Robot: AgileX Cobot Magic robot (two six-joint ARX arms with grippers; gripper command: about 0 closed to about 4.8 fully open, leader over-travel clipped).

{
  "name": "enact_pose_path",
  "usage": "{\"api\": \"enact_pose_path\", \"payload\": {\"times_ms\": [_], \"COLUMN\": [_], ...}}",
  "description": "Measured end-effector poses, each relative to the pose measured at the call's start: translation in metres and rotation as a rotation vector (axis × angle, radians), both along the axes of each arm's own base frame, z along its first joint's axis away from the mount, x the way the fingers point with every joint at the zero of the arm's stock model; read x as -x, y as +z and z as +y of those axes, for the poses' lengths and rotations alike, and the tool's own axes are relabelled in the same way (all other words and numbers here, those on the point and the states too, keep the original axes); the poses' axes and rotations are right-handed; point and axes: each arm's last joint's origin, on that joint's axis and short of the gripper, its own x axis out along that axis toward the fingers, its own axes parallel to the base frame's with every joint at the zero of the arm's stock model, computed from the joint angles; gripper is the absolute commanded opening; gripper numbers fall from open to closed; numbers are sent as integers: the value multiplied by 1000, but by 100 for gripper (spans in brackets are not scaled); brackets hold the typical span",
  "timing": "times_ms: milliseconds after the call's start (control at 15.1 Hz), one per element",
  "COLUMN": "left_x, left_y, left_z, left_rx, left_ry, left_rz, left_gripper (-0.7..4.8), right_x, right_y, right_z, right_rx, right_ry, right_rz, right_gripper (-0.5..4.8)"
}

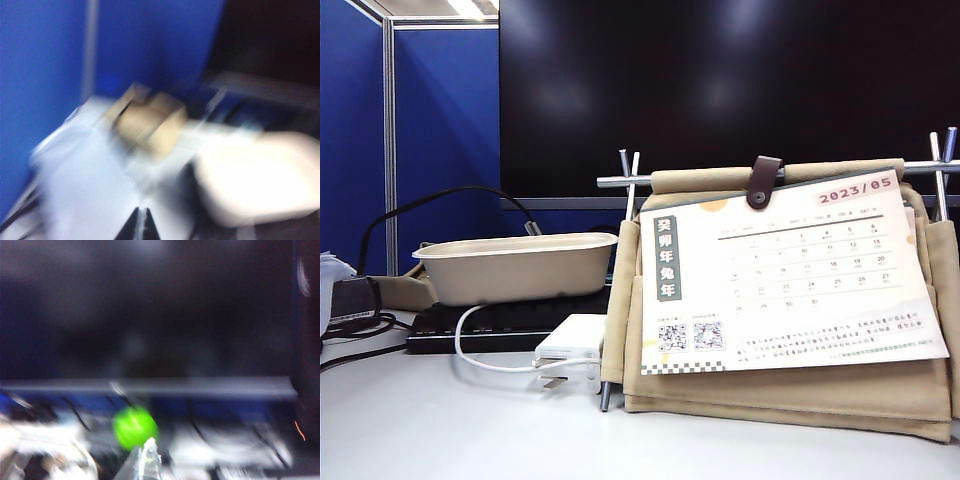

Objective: Identity fluffy octopus among items on the table, put them into the paper lunch box.

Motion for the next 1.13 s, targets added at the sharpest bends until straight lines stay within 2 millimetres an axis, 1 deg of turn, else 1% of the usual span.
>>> {"api": "enact_pose_path", "payload": {"times_ms": [66, 199, 265, 331, 397, 464, 530, 662, 729, 861, 927, 993, 1060, 1126], "left_x": [4, 11, 24, 32, 37, 40, 37, 25, 5, -14, -31, -43, -48, -51], "left_y": [16, 42, 72, 93, 110, 124, 146, 160, 175, 184, 190, 192, 191, 190], "left_z": [-1, -1, -1, -1, -1, -2, -2, -4, -7, -12, -14, -17, -19, -22], "left_rx": [28, 30, 29, 29, 29, 31, 44, 51, 66, 114, 177, 206, 215, 214], "left_ry": [-24, -26, -26, -27, -27, -27, -45, -114, -251, -427, -546, -631, -671, -690], "left_rz": [-43, -103, -147, -171, -167, -151, -78, 49, 175, 273, 338, 375, 391, 396], "left_gripper": [-1, -1, -1, -1, -1, -1, -1, -2, -2, -2, -2, -2, -2, -2], "right_x": [6, 15, 25, 30, 34, 37, 38, 33, 26, 18, 3, -14, -26, -36], "right_y": [18, 43, 68, 81, 95, 107, 127, 143, 161, 172, 177, 177, 173, 170], "right_z": [1, 3, 4, 4, 5, 5, 5, 6, 7, 7, 5, 4, 3, 2], "right_rx": [9, 18, 18, 15, 12, 9, 2, -1, -1, 4, 13, -2, -5, -11], "right_ry": [33, 47, 49, 49, 49, 50, 52, 91, 154, 174, 188, 191, 198, 213], "right_rz": [-51, -81, -74, -47, -23, -2, 56, 147, 227, 306, 426, 539, 624, 673], "right_gripper": [-4, -4, -4, -4, -4, -3, 0, -1, -1, -1, -1, -1, -1, -1]}}
